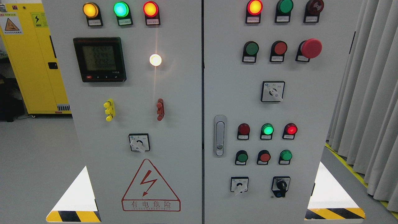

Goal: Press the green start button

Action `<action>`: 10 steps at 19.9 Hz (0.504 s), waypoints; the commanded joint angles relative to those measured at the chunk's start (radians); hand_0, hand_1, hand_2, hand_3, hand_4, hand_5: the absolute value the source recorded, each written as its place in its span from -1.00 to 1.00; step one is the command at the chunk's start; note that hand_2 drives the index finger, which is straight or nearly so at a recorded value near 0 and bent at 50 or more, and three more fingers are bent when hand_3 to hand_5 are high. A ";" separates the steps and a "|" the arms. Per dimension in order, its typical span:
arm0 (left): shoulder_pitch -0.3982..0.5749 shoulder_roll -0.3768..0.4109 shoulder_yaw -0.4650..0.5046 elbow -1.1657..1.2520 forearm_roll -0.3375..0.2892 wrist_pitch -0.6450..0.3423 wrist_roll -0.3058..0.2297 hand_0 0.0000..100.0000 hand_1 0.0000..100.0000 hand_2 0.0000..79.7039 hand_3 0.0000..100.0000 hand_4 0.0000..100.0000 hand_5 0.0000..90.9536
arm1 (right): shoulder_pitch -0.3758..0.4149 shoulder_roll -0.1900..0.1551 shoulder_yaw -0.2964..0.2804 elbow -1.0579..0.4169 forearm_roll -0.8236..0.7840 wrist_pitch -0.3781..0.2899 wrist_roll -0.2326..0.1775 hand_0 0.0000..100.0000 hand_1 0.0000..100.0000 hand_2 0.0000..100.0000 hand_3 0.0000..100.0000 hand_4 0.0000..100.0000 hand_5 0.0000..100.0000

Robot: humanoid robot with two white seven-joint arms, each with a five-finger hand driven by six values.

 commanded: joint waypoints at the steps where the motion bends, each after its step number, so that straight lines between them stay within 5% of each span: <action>1: -0.015 0.032 0.000 -0.025 0.000 0.001 -0.001 -0.76 0.11 -1.00 -1.00 -1.00 -1.00 | -0.007 -0.009 0.001 0.005 0.001 -0.002 -0.011 -0.49 -0.30 -1.00 -1.00 -1.00 -1.00; 10: -0.015 0.035 0.000 -0.025 0.000 0.001 -0.001 -0.76 0.11 -1.00 -1.00 -1.00 -1.00 | -0.036 0.005 0.015 -0.072 0.016 -0.005 -0.024 -0.51 -0.30 -1.00 -1.00 -1.00 -1.00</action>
